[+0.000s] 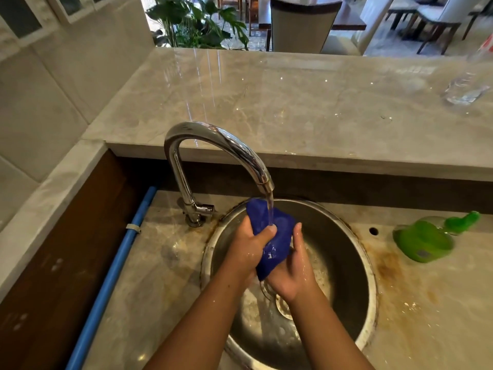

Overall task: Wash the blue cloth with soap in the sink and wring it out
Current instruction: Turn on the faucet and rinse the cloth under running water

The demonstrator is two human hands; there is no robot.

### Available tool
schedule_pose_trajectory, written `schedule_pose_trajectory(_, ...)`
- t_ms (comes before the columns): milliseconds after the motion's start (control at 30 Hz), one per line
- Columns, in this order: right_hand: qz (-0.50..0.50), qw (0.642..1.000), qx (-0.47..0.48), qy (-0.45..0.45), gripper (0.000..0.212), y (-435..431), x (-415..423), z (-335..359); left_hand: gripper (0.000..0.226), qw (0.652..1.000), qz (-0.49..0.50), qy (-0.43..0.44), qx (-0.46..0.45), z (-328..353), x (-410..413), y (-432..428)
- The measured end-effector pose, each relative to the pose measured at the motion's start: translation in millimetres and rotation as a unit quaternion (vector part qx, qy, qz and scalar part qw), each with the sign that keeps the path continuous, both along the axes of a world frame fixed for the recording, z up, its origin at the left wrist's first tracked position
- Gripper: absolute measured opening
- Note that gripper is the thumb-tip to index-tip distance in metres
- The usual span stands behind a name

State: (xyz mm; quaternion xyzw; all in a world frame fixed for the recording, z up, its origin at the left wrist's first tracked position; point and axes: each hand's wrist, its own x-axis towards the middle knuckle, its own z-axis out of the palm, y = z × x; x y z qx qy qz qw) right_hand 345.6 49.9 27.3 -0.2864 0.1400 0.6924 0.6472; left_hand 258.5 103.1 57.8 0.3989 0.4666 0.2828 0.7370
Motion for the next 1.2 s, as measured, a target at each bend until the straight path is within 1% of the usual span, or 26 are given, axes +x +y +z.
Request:
schedule_pose_trajectory(33,-0.021,1.000,0.008,0.002,0.069,3.3,-0.2,3.5,0.037,0.999,-0.003,-0.029,-0.028,-2.0,-4.0,-3.0)
schedule_pose_trajectory(67,-0.039,0.999,0.006,-0.014,0.063,7.5,0.3,7.4,0.037,0.996,-0.005,-0.063,-0.055,-3.1,-9.7,-5.4)
schedule_pose_trajectory(133,-0.074,0.995,-0.002,-0.074,0.048,16.4,2.4,14.4,0.038,0.989,-0.004,-0.125,-0.083,-3.7,-21.2,-7.6)
schedule_pose_trajectory(167,-0.088,0.990,-0.005,-0.110,0.046,20.0,2.4,18.5,0.039,0.987,0.002,-0.140,-0.080,-4.2,-24.4,-8.5)
schedule_pose_trajectory(200,-0.096,0.985,-0.008,-0.146,0.045,22.6,1.1,22.8,0.038,0.989,0.022,-0.130,-0.067,-6.3,-25.4,-9.1)
schedule_pose_trajectory(267,-0.108,0.973,-0.011,-0.203,0.039,25.2,-4.4,29.5,0.033,0.995,0.086,-0.046,-0.015,-13.0,-22.1,-7.4)
schedule_pose_trajectory(333,-0.121,0.967,-0.014,-0.224,0.028,25.2,-11.7,30.9,0.030,0.989,0.131,0.055,0.050,-14.4,-17.9,-6.2)
schedule_pose_trajectory(367,-0.128,0.965,-0.011,-0.230,0.023,25.7,-15.1,30.0,0.030,0.985,0.132,0.082,0.072,-11.3,-16.5,-5.8)
schedule_pose_trajectory(433,-0.141,0.962,-0.013,-0.233,0.013,27.3,-20.8,28.5,0.028,0.986,0.116,0.091,0.079,-8.3,-13.6,-2.9)
schedule_pose_trajectory(467,-0.150,0.962,-0.022,-0.229,0.008,29.1,-22.5,28.9,0.024,0.988,0.115,0.078,0.069,-5.4,-11.7,-2.7)
schedule_pose_trajectory(500,-0.157,0.961,-0.032,-0.226,0.010,31.8,-23.4,29.8,0.023,0.990,0.119,0.053,0.046,-2.6,-9.4,-3.0)
schedule_pose_trajectory(567,-0.155,0.960,-0.060,-0.227,0.027,38.5,-22.2,32.3,0.025,0.991,0.134,-0.007,0.003,0.6,-3.7,-4.6)
schedule_pose_trajectory(633,-0.143,0.958,-0.093,-0.231,0.036,46.6,-20.7,36.3,0.026,0.989,0.147,-0.023,0.001,4.4,0.4,-5.8)
schedule_pose_trajectory(700,-0.138,0.952,-0.126,-0.244,0.041,53.2,-18.2,39.0,0.021,0.986,0.158,0.010,0.047,7.5,4.7,-3.4)
schedule_pose_trajectory(733,-0.140,0.950,-0.134,-0.247,0.041,55.8,-17.5,40.4,0.022,0.985,0.159,0.033,0.066,7.0,6.7,-0.8)
schedule_pose_trajectory(800,-0.143,0.950,-0.137,-0.243,0.031,61.2,-15.3,42.0,0.034,0.981,0.147,0.082,0.095,5.7,11.3,3.0)
schedule_pose_trajectory(867,-0.138,0.947,-0.146,-0.250,0.023,65.8,-12.6,44.0,0.035,0.979,0.145,0.100,0.101,7.9,14.8,5.1)
schedule_pose_trajectory(967,-0.114,0.936,-0.172,-0.286,0.021,69.9,-8.7,42.5,0.017,0.976,0.149,0.112,0.110,5.4,15.9,7.1)
schedule_pose_trajectory(1067,-0.080,0.927,-0.197,-0.310,0.027,70.6,-8.1,38.4,0.018,0.971,0.132,0.156,0.125,4.3,15.9,6.6)
schedule_pose_trajectory(1200,-0.077,0.926,-0.225,-0.292,0.020,69.8,-7.5,30.1,0.029,0.968,0.116,0.186,0.126,2.7,18.4,4.9)
